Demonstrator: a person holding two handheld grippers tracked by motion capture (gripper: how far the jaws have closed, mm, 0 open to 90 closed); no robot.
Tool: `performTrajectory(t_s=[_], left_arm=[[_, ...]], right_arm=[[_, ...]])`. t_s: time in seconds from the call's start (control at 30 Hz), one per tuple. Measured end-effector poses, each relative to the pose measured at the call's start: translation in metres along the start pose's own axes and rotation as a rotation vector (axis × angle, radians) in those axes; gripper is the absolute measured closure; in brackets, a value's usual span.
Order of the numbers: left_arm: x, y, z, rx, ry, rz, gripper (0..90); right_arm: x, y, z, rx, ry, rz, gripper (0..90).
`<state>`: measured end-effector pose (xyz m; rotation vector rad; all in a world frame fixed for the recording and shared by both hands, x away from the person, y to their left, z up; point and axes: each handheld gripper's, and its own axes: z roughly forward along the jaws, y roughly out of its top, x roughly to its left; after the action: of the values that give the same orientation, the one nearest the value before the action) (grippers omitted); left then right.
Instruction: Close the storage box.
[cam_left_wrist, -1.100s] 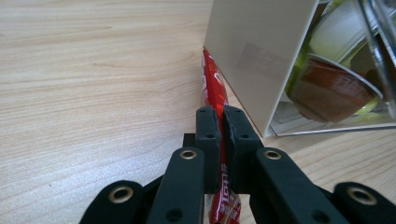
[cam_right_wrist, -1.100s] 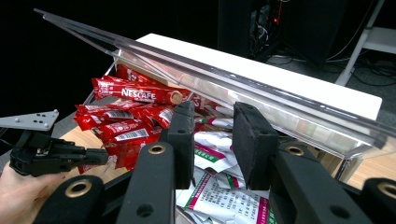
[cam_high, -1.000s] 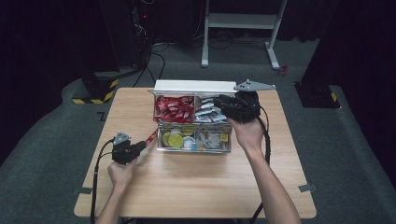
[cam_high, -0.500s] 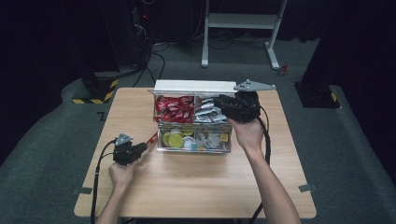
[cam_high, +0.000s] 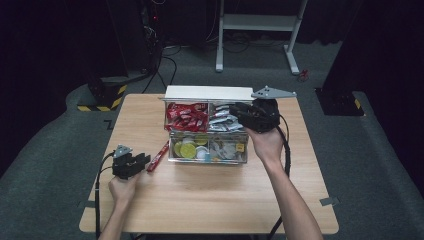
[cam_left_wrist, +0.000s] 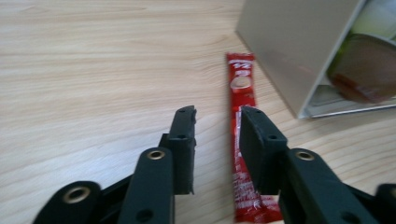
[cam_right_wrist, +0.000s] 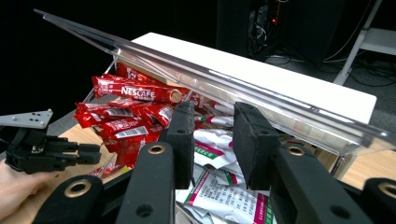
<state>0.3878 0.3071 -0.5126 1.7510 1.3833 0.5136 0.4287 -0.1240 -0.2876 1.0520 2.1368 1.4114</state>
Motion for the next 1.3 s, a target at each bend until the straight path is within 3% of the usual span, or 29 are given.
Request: performTrajectory(t_s=[0.3, 0.5, 0.8, 1.0, 1.3], left_arm=[[0.022, -0.014, -0.010, 0.015, 0.085, -0.041, 55.4], [0.023, -0.020, -0.013, 0.034, 0.164, 0.009, 51.8], [0.022, -0.021, -0.011, 0.046, 0.173, 0.011, 47.6], [0.018, -0.021, -0.007, 0.073, 0.190, 0.051, 43.7], [0.016, -0.020, -0.006, 0.079, 0.190, 0.066, 38.2]], right_arm=[[-0.003, -0.005, -0.005, -0.001, 0.000, 0.004, 68.5], [-0.004, -0.009, -0.007, -0.001, -0.002, 0.005, 67.8], [-0.004, -0.013, -0.010, -0.002, -0.005, 0.008, 66.7], [-0.005, -0.017, -0.011, -0.002, 0.003, 0.014, 66.2], [-0.013, -0.030, -0.014, 0.003, -0.007, 0.033, 64.9]])
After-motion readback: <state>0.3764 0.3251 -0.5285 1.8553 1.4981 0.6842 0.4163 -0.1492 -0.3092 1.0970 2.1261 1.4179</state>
